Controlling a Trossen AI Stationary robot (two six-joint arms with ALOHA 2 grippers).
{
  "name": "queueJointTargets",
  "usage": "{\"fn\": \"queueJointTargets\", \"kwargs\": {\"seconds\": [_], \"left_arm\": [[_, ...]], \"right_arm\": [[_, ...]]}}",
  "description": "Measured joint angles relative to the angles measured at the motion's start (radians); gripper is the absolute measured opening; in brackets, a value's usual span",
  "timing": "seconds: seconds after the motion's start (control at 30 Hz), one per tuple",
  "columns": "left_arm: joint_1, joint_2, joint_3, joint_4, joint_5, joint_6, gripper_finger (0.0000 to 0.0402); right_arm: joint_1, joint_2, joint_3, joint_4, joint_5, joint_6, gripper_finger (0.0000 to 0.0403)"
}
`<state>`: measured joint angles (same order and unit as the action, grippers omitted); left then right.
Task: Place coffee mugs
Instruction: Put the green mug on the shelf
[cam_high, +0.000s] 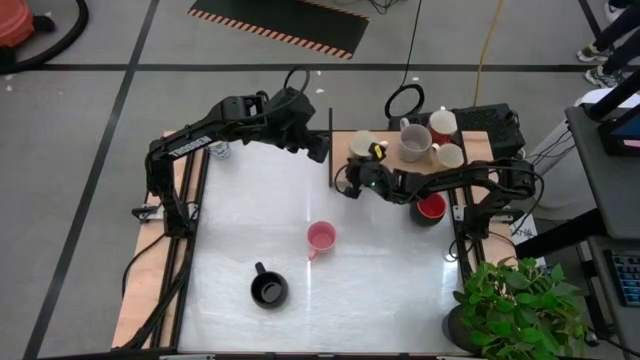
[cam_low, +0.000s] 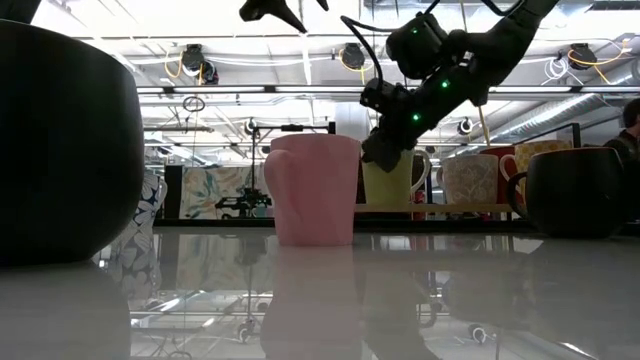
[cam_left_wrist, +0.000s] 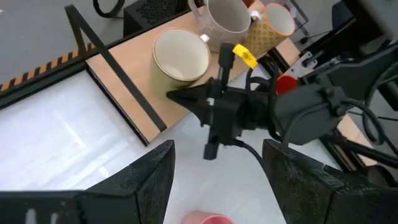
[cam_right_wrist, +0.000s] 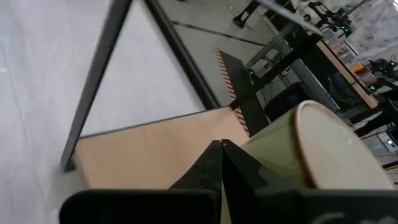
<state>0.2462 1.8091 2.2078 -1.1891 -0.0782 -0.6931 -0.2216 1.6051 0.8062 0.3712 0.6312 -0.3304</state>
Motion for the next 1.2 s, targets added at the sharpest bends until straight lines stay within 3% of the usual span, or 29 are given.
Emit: {"fn": "queueJointTargets", "kwargs": {"seconds": [0.33,0.53,0.67,0.97,1.2], "left_arm": [[-0.040,0.000,0.000,0.020,0.034,-0.047,0.0245],[-0.078,0.006,0.001,0.023,0.025,-0.009,0.0239],[-0.081,0.020,0.001,0.030,0.023,0.004,0.0232],[-0.094,0.022,0.001,0.039,0.012,-0.023,0.0228],[-0.104,0.023,0.001,0.039,-0.076,0.010,0.0227]], "right_arm": [[-0.070,0.000,0.000,0.059,0.001,-0.008,0.0000],[-0.090,0.000,0.000,0.040,0.099,-0.038,0.0000],[-0.094,-0.024,0.000,0.043,0.097,-0.070,0.0000],[-0.059,-0.280,0.000,-0.038,-0.231,0.020,0.0000],[-0.123,-0.464,0.113,-0.203,-0.179,0.054,0.0000]]}}
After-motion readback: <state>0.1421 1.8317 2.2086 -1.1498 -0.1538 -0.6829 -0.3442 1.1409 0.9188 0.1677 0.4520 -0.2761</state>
